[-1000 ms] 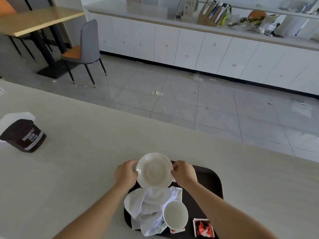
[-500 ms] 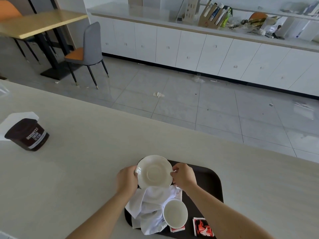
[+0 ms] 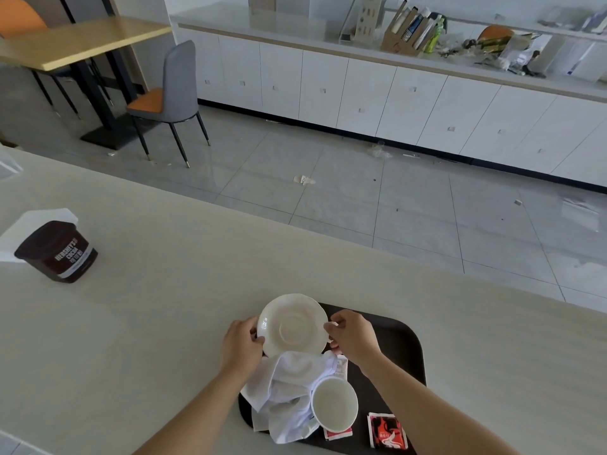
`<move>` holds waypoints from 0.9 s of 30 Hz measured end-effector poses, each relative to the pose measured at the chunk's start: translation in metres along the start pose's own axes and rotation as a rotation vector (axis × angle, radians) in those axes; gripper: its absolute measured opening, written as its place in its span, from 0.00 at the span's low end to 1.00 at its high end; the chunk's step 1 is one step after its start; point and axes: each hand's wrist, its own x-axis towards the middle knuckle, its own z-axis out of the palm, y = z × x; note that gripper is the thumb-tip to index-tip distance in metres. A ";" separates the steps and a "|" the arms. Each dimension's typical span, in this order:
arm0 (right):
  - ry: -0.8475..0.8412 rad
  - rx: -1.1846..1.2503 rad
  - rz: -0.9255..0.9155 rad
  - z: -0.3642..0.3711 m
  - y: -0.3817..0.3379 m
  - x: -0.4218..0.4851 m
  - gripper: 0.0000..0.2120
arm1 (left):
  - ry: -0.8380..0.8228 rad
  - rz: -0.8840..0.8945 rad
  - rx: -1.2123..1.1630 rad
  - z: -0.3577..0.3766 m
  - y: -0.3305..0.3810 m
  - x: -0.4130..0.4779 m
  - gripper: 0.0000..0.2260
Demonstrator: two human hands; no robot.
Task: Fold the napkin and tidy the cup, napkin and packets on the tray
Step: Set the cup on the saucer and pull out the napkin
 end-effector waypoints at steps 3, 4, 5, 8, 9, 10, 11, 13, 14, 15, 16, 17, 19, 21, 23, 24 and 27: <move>0.057 0.032 -0.039 -0.014 0.006 -0.019 0.04 | 0.052 -0.011 -0.103 0.001 -0.001 -0.012 0.05; 0.079 0.048 -0.048 -0.018 0.010 -0.029 0.03 | 0.068 0.010 -0.136 0.001 -0.001 -0.018 0.08; 0.103 0.061 -0.057 -0.021 0.016 -0.040 0.03 | 0.089 0.061 -0.141 0.002 -0.002 -0.027 0.10; 0.163 0.113 -0.076 -0.025 0.036 -0.081 0.05 | 0.106 0.346 -0.008 0.007 -0.010 -0.057 0.15; 0.181 0.128 -0.076 -0.024 0.042 -0.095 0.07 | 0.086 0.422 0.050 0.009 -0.014 -0.066 0.17; 0.197 0.136 -0.067 -0.023 0.047 -0.107 0.07 | 0.069 0.478 0.107 0.012 -0.019 -0.073 0.17; 0.214 0.138 -0.054 -0.021 0.052 -0.119 0.07 | 0.062 0.527 0.160 0.014 -0.024 -0.078 0.16; 0.229 0.122 -0.033 -0.015 0.062 -0.137 0.06 | 0.054 0.612 0.276 0.018 -0.032 -0.083 0.15; 0.228 0.114 -0.029 -0.012 0.066 -0.145 0.06 | 0.050 0.645 0.326 0.019 -0.035 -0.084 0.14; 0.221 0.113 -0.028 -0.007 0.068 -0.152 0.08 | 0.044 0.671 0.359 0.021 -0.038 -0.084 0.14; 0.211 0.110 -0.030 -0.002 0.071 -0.157 0.10 | 0.043 0.695 0.380 0.021 -0.039 -0.085 0.14; 0.206 0.100 -0.034 0.004 0.073 -0.162 0.13 | 0.043 0.716 0.396 0.022 -0.041 -0.085 0.13; 0.217 0.065 -0.037 0.016 0.072 -0.168 0.18 | 0.045 0.753 0.433 0.022 -0.042 -0.084 0.13; 0.221 0.030 -0.023 0.024 0.068 -0.168 0.31 | 0.050 0.769 0.470 0.022 -0.042 -0.085 0.12; 0.183 -0.026 -0.073 0.028 0.063 -0.165 0.50 | 0.043 0.759 0.486 0.022 -0.043 -0.086 0.11; 0.167 -0.073 -0.126 0.029 0.060 -0.163 0.53 | 0.038 0.756 0.489 0.022 -0.043 -0.086 0.10; 0.141 -0.137 -0.223 0.031 0.054 -0.157 0.46 | 0.037 0.750 0.494 0.023 -0.042 -0.089 0.10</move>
